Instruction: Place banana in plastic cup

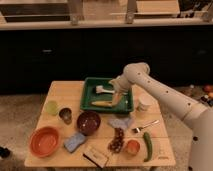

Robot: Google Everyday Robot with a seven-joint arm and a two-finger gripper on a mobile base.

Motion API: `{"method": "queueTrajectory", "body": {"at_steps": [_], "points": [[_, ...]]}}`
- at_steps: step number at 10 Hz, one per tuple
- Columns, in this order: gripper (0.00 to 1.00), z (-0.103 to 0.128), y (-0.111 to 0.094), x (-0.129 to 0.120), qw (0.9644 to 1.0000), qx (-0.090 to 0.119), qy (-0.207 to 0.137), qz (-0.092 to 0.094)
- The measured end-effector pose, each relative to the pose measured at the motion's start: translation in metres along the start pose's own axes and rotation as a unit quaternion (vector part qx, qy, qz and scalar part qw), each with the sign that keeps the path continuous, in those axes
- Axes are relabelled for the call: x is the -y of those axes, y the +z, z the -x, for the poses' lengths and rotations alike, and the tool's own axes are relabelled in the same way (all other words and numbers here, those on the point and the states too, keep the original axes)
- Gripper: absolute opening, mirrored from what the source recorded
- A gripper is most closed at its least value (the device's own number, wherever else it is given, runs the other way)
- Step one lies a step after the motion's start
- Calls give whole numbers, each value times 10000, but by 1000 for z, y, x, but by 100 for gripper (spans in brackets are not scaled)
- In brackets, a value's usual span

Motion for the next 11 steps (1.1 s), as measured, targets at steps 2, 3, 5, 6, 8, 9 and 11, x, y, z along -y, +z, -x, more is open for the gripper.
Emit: {"method": "queueTrajectory", "body": {"at_steps": [2,3,5,6,8,9,11], "points": [[80,4,5,-1,9999,11,-102,34],[80,8,9,-2,9999,18,-153,56],[80,18,18,-5,9994,20,-304,133],[80,24,24,-7,9991,19,-379,176],[80,32,33,-8,9986,26,-479,234],[80,33,35,-8,9984,23,-500,243],[80,34,40,-6,9984,18,-509,248]]}}
